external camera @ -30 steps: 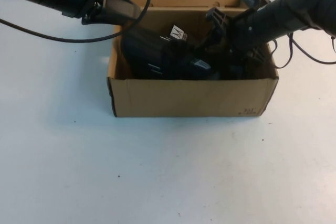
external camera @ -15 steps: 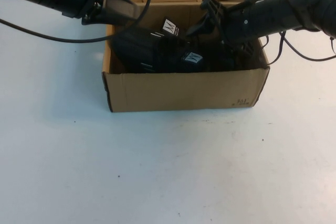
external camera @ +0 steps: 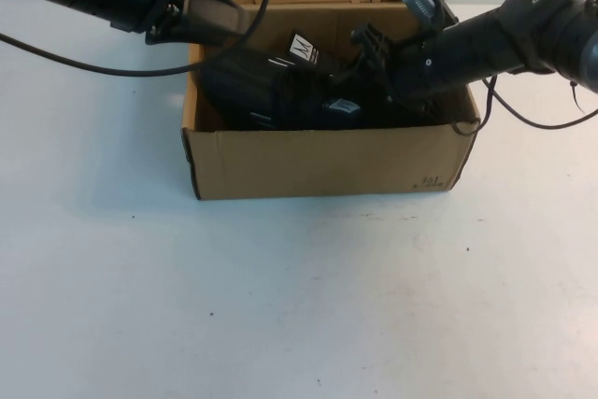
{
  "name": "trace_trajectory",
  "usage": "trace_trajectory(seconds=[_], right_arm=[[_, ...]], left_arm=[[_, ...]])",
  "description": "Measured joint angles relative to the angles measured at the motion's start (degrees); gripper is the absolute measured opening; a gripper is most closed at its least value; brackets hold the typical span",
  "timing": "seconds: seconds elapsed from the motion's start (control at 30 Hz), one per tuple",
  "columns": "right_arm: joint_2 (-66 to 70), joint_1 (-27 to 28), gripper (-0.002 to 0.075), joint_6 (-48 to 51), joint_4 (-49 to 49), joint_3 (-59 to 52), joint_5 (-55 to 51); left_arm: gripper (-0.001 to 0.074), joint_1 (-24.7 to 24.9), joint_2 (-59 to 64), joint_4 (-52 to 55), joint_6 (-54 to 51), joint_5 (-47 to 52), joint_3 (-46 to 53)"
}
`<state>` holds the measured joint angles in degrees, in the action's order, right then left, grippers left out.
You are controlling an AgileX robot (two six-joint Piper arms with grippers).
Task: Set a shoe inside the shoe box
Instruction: Place the shoe in the shoe box
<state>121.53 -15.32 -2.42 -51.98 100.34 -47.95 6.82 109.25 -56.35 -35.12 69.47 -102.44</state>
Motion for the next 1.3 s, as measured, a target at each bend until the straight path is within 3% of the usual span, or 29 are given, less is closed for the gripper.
trace_trajectory(seconds=[0.3, 0.63, 0.73, 0.87, 0.93, 1.3], right_arm=[[1.0, 0.0, 0.0376, 12.26, -14.08, 0.0, 1.04], [3.84, -0.1, 0.0297, 15.81, -17.66, 0.05, 0.54], [3.86, -0.1, 0.0242, 16.31, -17.97, 0.05, 0.54], [3.96, -0.1, 0.0065, 18.1, -18.08, 0.05, -0.14], [3.96, -0.1, 0.0022, 18.58, -18.08, 0.05, -0.37], [4.35, 0.01, 0.0003, 24.04, -21.58, 1.94, -3.79]], left_arm=[[0.0298, 0.0, 0.0, 0.0, 0.0, 0.05, 0.0], [0.0298, 0.0, 0.0, 0.0, 0.0, 0.33, 0.0], [0.0298, 0.0, 0.0, 0.29, 0.0, 0.33, 0.0], [0.0298, 0.0, 0.0, 1.3, 0.0, 0.33, 0.0], [0.0298, 0.0, 0.0, 1.65, 0.0, 0.33, 0.0], [0.0298, 0.0, 0.0, 1.8, 0.0, 0.33, 0.0]])
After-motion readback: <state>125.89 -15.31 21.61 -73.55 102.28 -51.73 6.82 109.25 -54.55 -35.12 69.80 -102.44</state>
